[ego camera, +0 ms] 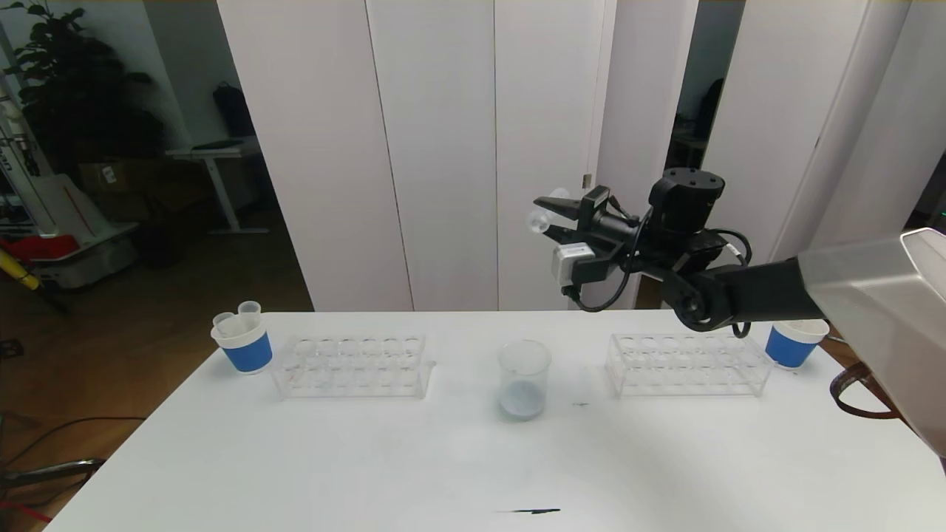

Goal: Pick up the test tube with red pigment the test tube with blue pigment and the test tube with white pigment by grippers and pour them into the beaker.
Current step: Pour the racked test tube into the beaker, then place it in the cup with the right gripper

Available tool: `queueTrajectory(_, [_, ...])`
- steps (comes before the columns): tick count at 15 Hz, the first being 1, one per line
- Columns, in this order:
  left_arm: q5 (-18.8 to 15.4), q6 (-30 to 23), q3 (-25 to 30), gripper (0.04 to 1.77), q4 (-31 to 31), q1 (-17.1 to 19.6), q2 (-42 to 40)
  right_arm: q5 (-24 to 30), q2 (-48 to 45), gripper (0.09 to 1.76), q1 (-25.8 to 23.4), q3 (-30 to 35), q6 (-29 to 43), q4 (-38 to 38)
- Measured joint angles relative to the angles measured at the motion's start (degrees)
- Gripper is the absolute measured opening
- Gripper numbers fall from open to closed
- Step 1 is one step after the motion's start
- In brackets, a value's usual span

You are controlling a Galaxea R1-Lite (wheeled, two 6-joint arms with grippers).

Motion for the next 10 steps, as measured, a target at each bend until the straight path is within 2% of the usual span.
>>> queueTrajectory(5, [0.0,0.0,0.0,1.75,0.0,0.0,0.0,-20.5,-4.4,0.57,-0.7,0.4,14.2,-2.3])
queueTrajectory(7, [0.0,0.0,0.0,1.75,0.0,0.0,0.0,-27.0,-5.7,0.57,-0.9,0.6,23.5,-2.9])
queueTrajectory(10, [0.0,0.0,0.0,1.75,0.0,0.0,0.0,-40.3,-7.0,0.57,-1.0,1.0,36.9,-6.2])
